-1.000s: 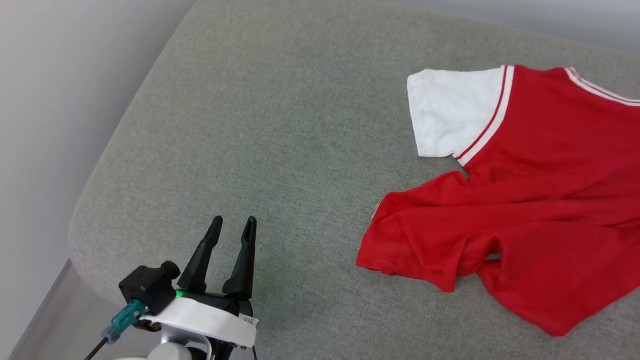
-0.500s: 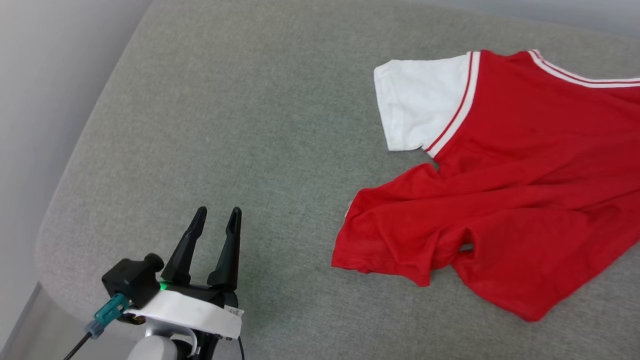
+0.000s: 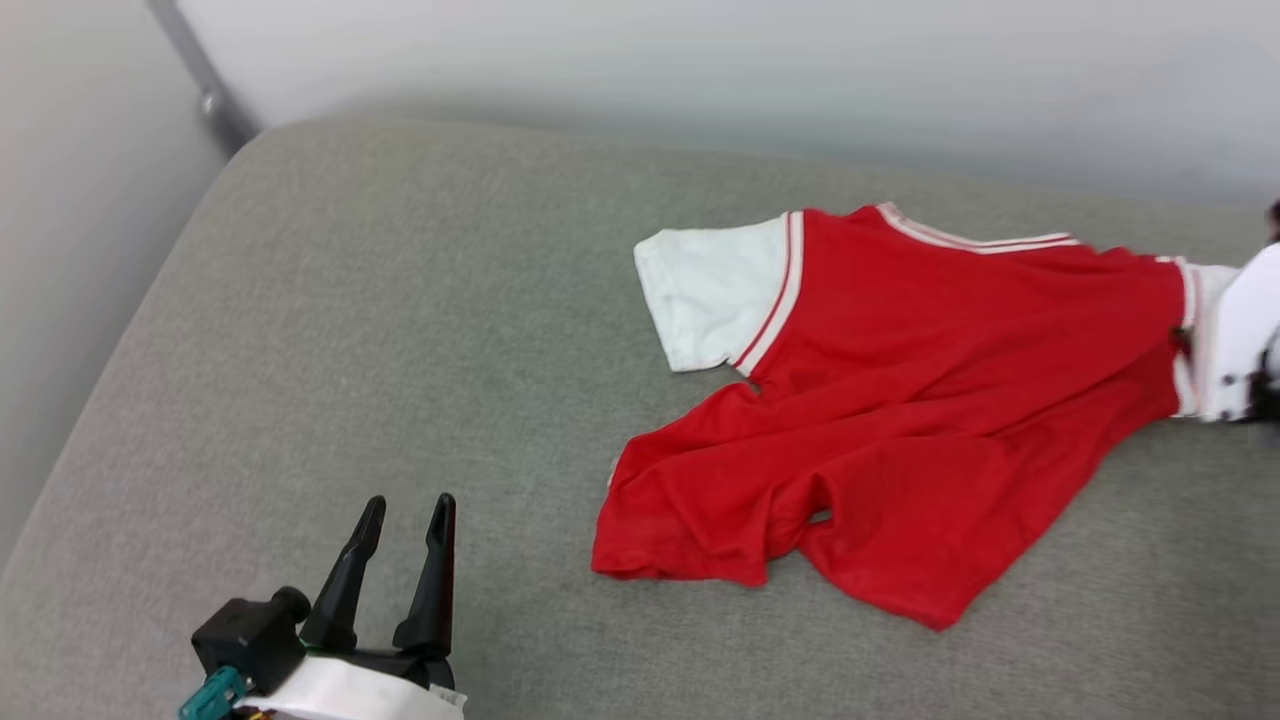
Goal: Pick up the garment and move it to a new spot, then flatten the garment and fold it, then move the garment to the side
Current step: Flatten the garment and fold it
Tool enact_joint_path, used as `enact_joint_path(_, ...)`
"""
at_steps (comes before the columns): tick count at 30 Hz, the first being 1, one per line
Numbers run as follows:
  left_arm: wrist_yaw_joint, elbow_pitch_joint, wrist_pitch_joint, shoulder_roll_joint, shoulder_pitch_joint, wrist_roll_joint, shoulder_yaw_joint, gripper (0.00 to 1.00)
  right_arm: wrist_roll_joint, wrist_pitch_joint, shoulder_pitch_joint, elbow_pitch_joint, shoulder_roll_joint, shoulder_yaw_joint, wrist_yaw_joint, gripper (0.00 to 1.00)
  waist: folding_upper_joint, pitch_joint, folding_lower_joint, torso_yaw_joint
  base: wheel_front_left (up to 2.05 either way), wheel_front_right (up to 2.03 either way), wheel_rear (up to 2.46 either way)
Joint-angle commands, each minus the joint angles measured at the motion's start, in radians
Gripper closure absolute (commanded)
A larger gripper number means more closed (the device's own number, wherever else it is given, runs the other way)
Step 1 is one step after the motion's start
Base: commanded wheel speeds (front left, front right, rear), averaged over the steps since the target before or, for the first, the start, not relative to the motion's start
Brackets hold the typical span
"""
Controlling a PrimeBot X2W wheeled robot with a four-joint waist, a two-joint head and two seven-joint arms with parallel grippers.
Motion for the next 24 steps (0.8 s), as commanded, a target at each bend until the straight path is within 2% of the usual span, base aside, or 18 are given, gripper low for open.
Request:
enact_joint_path(1, 0.0, -0.005, -0.002, -0.004, 0.016, 0.005, 0.008, 0.0, 0.029, 0.021, 0.052, -0.043, 0.024, 0.01, -0.001, 0.0, 0.0, -0.043, 0.0001, -0.041, 0.0, 0.0, 0.0)
enact_joint_path(7, 0.0, -0.01, -0.002, -0.018, 0.039, 0.013, 0.015, 0.0, 0.138, 0.161, 0.267, -0.342, 0.009, 0.014, -0.001, 0.0, 0.0, -0.061, 0.0001, -0.054, 0.0, 0.0, 0.0)
enact_joint_path(9, 0.0, -0.009, -0.002, -0.022, 0.049, 0.016, 0.016, 0.0, 0.158, 0.209, 0.354, -0.475, 0.007, -0.01, -0.001, 0.0, 0.0, -0.063, 0.0001, -0.056, 0.0, 0.0, 0.0)
enact_joint_path(10, 0.0, -0.009, -0.002, -0.022, 0.049, 0.016, 0.016, 0.0, 0.158, 0.209, 0.354, -0.475, 0.007, -0.01, -0.001, 0.0, 0.0, -0.063, 0.0001, -0.056, 0.0, 0.0, 0.0)
enact_joint_path(12, 0.0, -0.006, -0.002, -0.025, 0.055, 0.015, 0.015, 0.0, 0.17, 0.263, 0.448, -0.607, 0.021, -0.052, -0.001, 0.0, 0.0, -0.064, 0.0001, -0.059, 0.0, 0.0, 0.0)
enact_joint_path(19, 0.0, 0.005, -0.002, -0.026, 0.031, 0.011, 0.005, 0.0, 0.101, 0.481, 0.718, -0.998, 0.152, -0.195, -0.001, 0.0, 0.0, -0.059, 0.0001, -0.052, 0.0, 0.0, 0.0)
enact_joint_path(24, 0.0, 0.013, -0.002, -0.023, 0.017, 0.007, -0.016, 0.0, 0.024, 0.573, 0.79, -1.11, 0.215, -0.206, -0.001, 0.0, 0.0, -0.049, 0.0001, -0.036, 0.0, 0.0, 0.0)
